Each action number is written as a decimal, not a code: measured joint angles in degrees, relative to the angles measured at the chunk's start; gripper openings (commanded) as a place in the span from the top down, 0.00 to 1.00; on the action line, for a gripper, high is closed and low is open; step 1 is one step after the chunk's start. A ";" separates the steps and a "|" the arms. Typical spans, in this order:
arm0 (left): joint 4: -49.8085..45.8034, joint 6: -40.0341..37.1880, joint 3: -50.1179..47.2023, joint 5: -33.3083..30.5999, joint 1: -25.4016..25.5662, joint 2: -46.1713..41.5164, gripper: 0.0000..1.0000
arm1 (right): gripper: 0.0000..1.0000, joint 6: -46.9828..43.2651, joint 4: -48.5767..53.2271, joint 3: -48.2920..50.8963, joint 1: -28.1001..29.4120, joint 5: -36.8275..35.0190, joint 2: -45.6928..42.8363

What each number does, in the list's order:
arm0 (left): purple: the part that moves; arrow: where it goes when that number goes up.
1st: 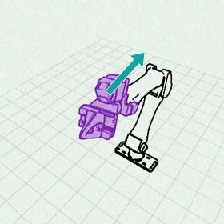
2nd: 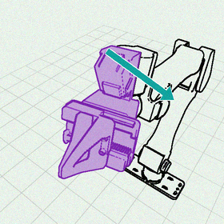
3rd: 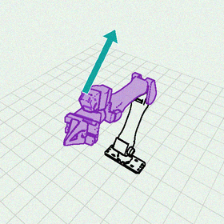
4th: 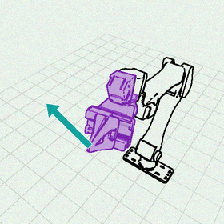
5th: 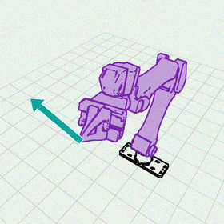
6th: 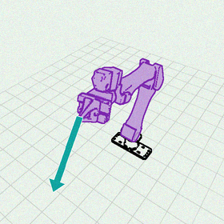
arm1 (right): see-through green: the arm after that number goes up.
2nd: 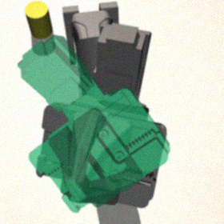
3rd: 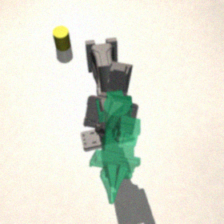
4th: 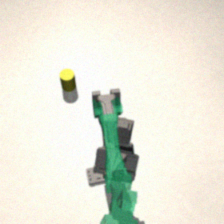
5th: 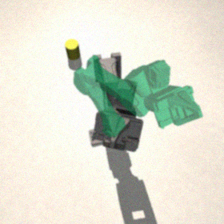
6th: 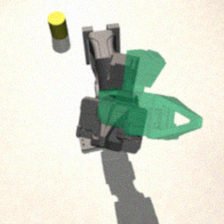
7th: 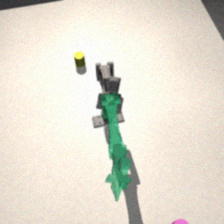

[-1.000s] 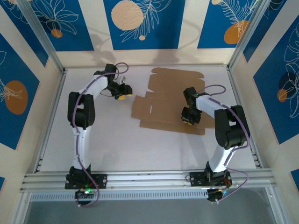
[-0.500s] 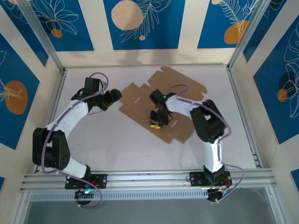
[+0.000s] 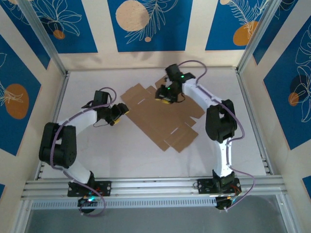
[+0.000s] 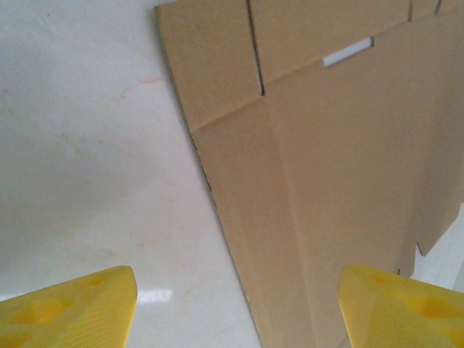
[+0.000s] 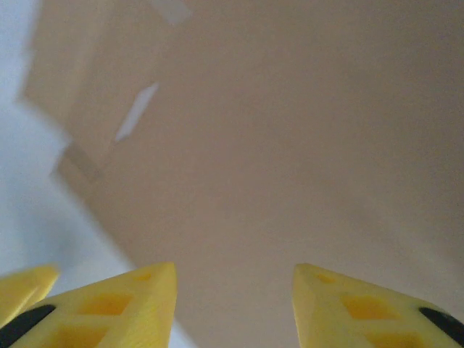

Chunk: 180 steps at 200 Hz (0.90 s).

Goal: Fold the paper box

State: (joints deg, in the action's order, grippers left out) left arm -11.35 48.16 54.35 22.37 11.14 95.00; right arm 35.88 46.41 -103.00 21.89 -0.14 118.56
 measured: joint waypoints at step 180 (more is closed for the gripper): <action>0.42 -2.82 15.67 -2.82 -6.34 15.74 0.28 | 0.64 0.83 -3.85 28.48 0.74 8.37 -5.86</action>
State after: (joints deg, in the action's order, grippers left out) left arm -10.94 45.34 70.02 19.55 4.80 110.74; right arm 36.71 42.57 -74.52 22.63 8.23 112.71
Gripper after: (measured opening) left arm 0.726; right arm 0.368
